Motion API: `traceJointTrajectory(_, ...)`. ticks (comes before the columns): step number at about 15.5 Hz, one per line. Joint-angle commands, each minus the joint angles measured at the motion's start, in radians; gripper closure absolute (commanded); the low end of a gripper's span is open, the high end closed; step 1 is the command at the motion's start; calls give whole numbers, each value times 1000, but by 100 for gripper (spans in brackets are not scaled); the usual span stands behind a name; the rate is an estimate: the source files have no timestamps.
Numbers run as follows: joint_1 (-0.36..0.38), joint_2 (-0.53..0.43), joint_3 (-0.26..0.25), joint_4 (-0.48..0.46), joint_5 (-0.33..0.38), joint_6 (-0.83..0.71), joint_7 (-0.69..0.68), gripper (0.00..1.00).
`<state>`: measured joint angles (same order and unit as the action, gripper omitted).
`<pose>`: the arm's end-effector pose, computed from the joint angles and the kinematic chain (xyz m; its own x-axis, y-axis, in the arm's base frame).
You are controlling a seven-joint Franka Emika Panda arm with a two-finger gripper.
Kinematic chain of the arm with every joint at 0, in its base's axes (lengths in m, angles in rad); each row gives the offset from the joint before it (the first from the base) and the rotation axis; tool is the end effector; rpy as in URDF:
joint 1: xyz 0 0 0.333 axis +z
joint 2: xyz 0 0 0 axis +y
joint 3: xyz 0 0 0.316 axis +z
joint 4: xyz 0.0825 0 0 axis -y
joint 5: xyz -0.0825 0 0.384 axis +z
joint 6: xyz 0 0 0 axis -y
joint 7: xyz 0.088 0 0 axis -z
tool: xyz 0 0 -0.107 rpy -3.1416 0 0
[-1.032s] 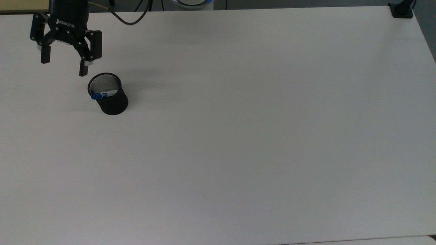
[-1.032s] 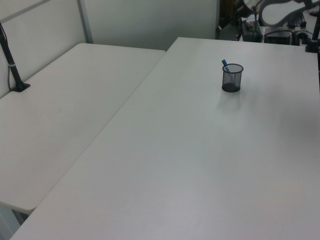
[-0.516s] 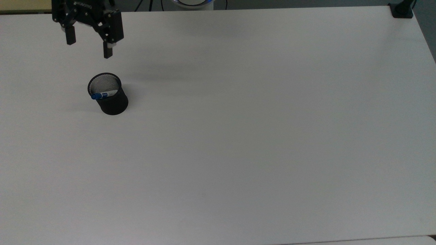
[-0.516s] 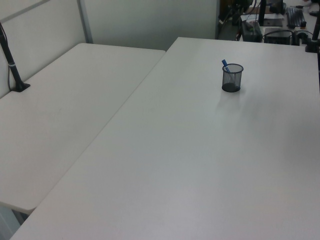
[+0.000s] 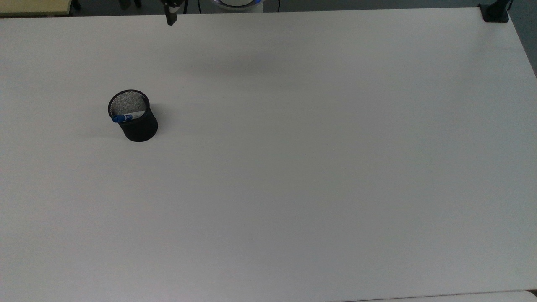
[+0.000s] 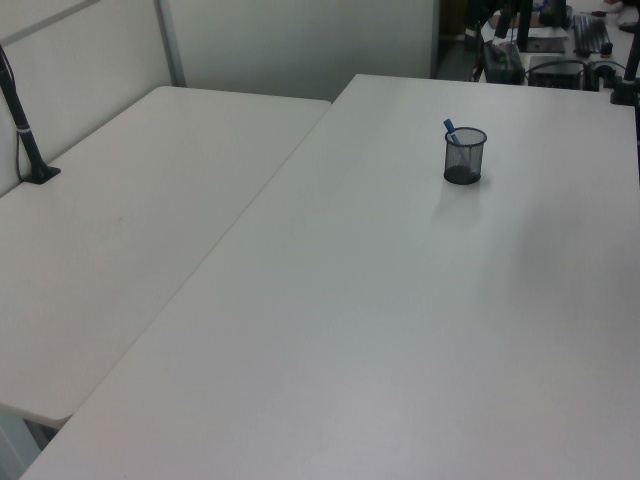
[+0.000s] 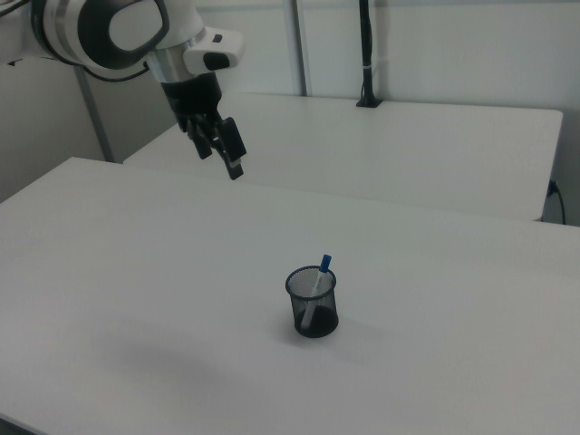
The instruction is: Insert the marker
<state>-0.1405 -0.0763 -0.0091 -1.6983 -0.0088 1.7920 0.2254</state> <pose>0.5444 -0.0830 0.6265 0.9170 -0.3624 0.1667 -0.3627 -0.9314 -0.0299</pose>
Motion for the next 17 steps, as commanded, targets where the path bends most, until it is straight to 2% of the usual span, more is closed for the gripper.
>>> traceJointTrajectory(1,71,7,-25,15,10,-85,2,0)
traceJointTrajectory(4,122,21,-64,15,6,-77,-73,0)
traceJointTrajectory(8,125,39,-66,22,-5,-60,-165,0)
traceJointTrajectory(17,139,58,-66,23,-28,-43,-167,0)
